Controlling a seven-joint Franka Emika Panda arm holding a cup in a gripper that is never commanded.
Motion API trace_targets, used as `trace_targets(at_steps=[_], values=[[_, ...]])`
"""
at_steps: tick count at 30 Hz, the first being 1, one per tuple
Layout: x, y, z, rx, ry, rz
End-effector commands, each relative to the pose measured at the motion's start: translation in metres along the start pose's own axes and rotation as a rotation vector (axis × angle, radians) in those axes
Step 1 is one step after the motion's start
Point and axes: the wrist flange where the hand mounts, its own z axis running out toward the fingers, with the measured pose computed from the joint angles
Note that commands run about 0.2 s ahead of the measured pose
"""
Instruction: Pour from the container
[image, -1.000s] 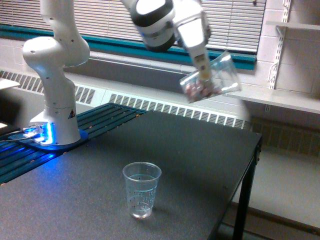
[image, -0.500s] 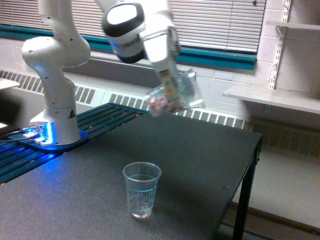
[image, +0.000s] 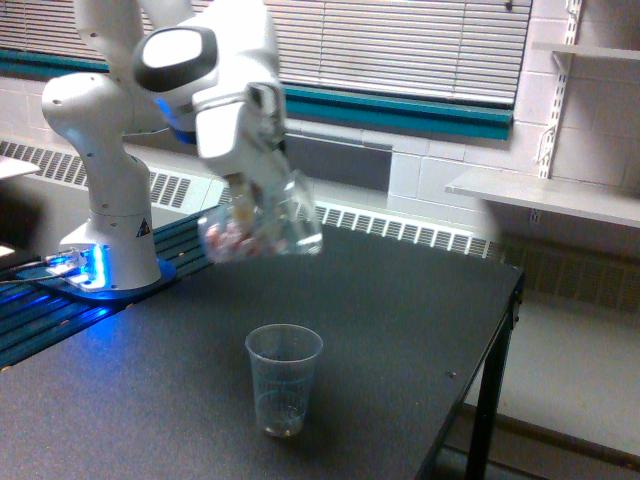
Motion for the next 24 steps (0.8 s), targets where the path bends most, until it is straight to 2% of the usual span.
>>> trace_targets(at_steps=[1, 13, 24], values=[[-0.013, 0.017, 0.002, -0.019, -0.009, 0.009], [-0.019, 0.031, 0.009, -0.064, -0.021, -0.071], [-0.032, 0.026, 0.017, -0.084, -0.04, -0.132]])
